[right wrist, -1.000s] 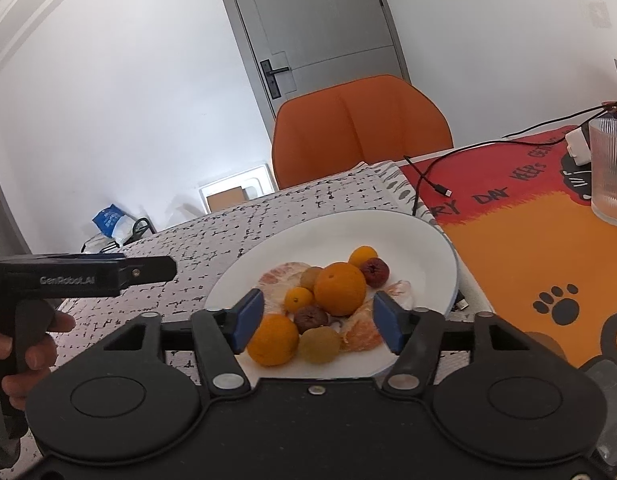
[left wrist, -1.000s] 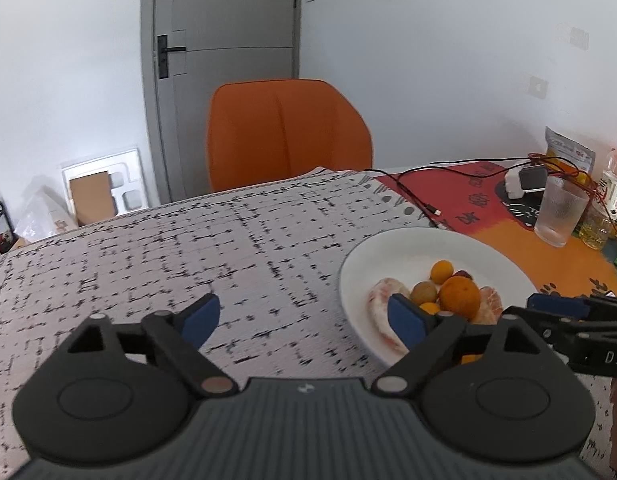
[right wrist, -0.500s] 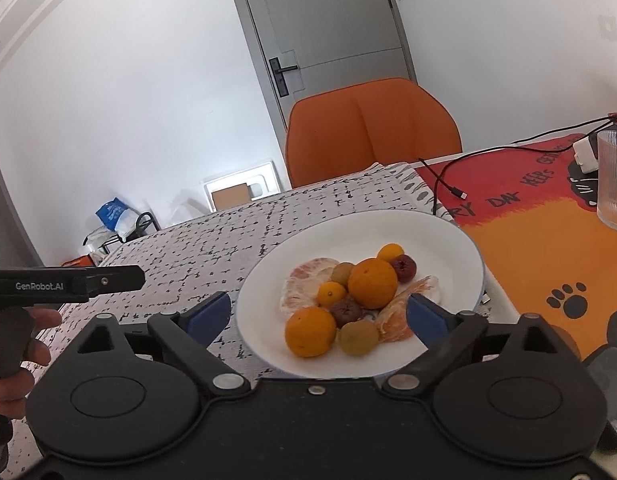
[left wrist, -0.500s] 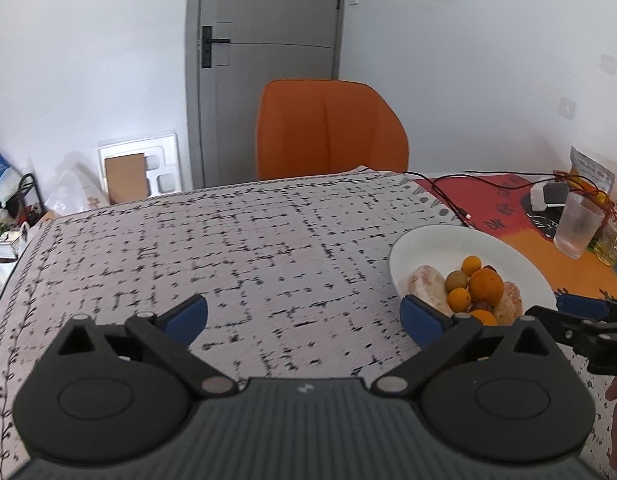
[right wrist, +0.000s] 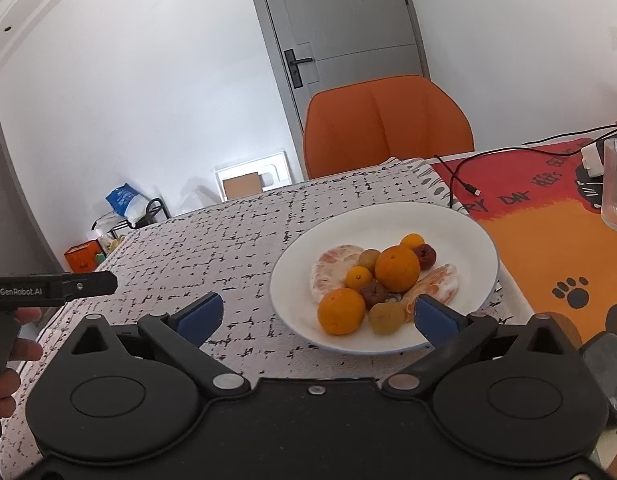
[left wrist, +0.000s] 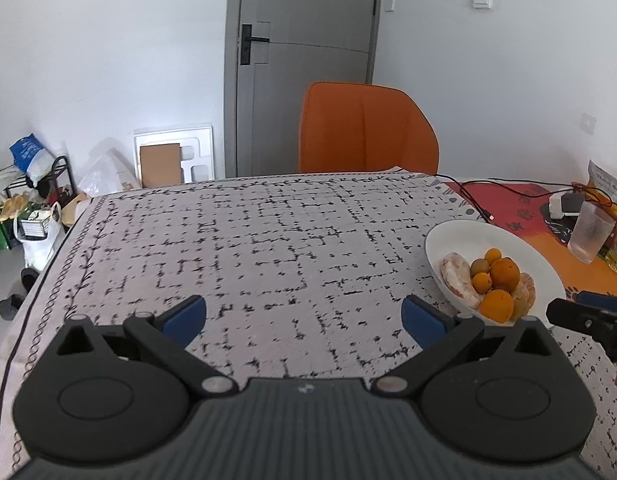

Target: Organize fruits

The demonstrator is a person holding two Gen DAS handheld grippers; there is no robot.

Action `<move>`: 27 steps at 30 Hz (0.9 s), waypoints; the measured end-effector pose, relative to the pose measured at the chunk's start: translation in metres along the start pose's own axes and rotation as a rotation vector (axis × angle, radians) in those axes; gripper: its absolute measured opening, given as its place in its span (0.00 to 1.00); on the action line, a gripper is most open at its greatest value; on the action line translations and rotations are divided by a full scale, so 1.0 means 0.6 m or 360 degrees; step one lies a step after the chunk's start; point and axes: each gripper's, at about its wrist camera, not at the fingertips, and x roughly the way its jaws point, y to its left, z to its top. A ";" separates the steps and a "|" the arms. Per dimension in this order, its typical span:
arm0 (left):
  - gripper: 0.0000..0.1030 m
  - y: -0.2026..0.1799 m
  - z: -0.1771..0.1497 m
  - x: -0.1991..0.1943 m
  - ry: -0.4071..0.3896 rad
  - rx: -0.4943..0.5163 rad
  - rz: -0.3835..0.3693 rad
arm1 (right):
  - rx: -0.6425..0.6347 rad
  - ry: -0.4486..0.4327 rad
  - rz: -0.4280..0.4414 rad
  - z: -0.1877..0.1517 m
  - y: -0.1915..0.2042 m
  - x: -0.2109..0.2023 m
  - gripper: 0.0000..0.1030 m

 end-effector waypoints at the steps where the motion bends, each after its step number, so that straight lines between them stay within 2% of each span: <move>1: 1.00 0.002 -0.002 -0.005 -0.0002 -0.0002 0.0003 | 0.0003 0.0000 0.0003 -0.001 0.001 -0.003 1.00; 7: 1.00 0.014 -0.017 -0.036 -0.0016 -0.0008 0.0022 | 0.0022 0.0006 0.0013 -0.002 0.009 -0.018 1.00; 27: 1.00 0.050 -0.062 -0.126 -0.0034 -0.0054 0.0103 | -0.0102 0.0024 0.0126 -0.019 0.071 -0.071 1.00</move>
